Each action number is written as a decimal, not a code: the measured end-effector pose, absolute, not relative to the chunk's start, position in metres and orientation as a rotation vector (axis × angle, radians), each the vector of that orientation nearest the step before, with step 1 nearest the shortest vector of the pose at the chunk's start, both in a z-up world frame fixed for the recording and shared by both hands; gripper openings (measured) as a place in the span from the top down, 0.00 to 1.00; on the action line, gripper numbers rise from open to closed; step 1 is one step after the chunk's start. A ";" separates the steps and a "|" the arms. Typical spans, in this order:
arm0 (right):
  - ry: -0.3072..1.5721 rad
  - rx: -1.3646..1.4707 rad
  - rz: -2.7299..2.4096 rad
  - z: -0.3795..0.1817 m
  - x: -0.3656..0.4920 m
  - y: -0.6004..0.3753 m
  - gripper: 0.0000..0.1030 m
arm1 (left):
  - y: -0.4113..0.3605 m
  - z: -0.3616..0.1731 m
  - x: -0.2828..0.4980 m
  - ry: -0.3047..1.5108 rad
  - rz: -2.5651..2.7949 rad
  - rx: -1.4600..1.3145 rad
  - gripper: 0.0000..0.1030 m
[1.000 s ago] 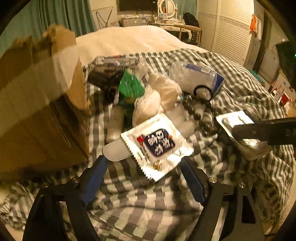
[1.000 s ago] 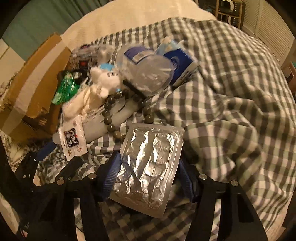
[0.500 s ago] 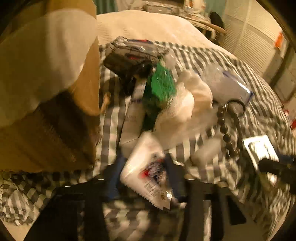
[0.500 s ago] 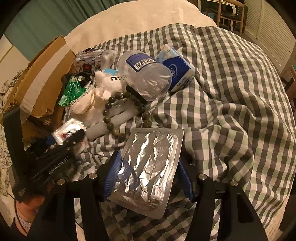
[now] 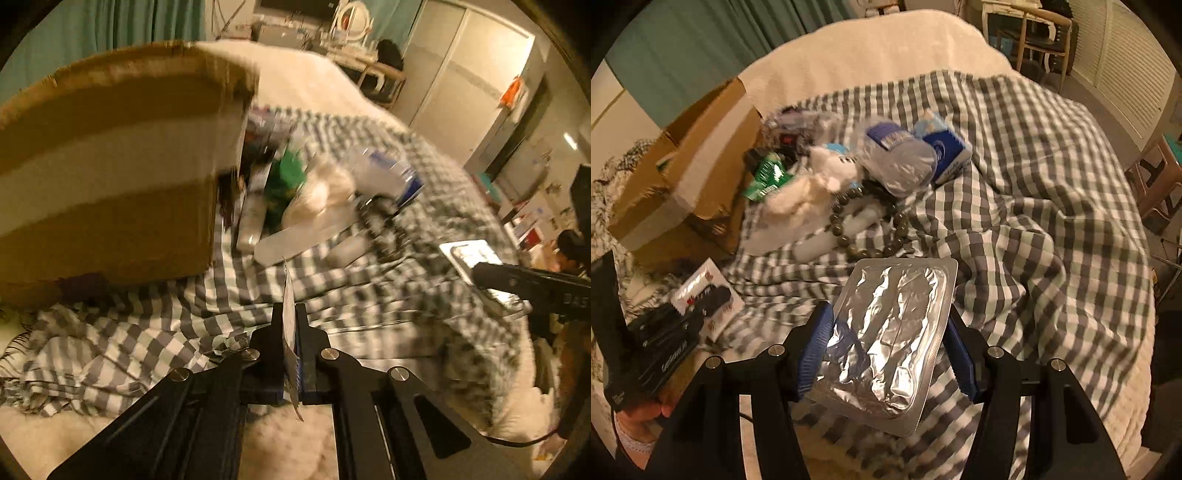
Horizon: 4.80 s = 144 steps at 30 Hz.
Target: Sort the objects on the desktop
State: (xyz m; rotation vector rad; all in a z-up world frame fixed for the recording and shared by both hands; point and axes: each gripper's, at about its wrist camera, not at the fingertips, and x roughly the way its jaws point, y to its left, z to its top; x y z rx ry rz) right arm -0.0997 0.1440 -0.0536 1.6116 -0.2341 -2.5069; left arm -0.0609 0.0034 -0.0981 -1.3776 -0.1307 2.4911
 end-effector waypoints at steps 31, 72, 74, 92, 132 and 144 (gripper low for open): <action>-0.165 1.192 -2.475 0.091 -0.192 -0.081 0.17 | -0.186 0.041 -0.127 -0.097 2.754 -1.168 0.23; -0.016 1.356 -2.540 -0.062 -0.219 0.177 0.17 | 0.136 -0.154 -0.177 0.033 2.433 -1.454 0.87; -0.037 1.343 -2.536 -0.065 -0.221 0.179 0.17 | 0.129 -0.148 -0.172 -0.036 2.427 -1.427 0.87; -0.010 1.579 -2.357 -0.130 -0.232 0.145 0.46 | 0.075 -0.093 -0.153 -0.123 2.545 -1.298 0.89; 0.098 1.247 -2.351 0.058 -0.225 -0.120 0.61 | -0.155 0.055 -0.153 0.112 2.901 -1.118 0.65; 0.196 1.220 -2.464 0.107 -0.182 -0.055 0.48 | -0.121 0.064 -0.113 0.058 2.826 -1.134 0.42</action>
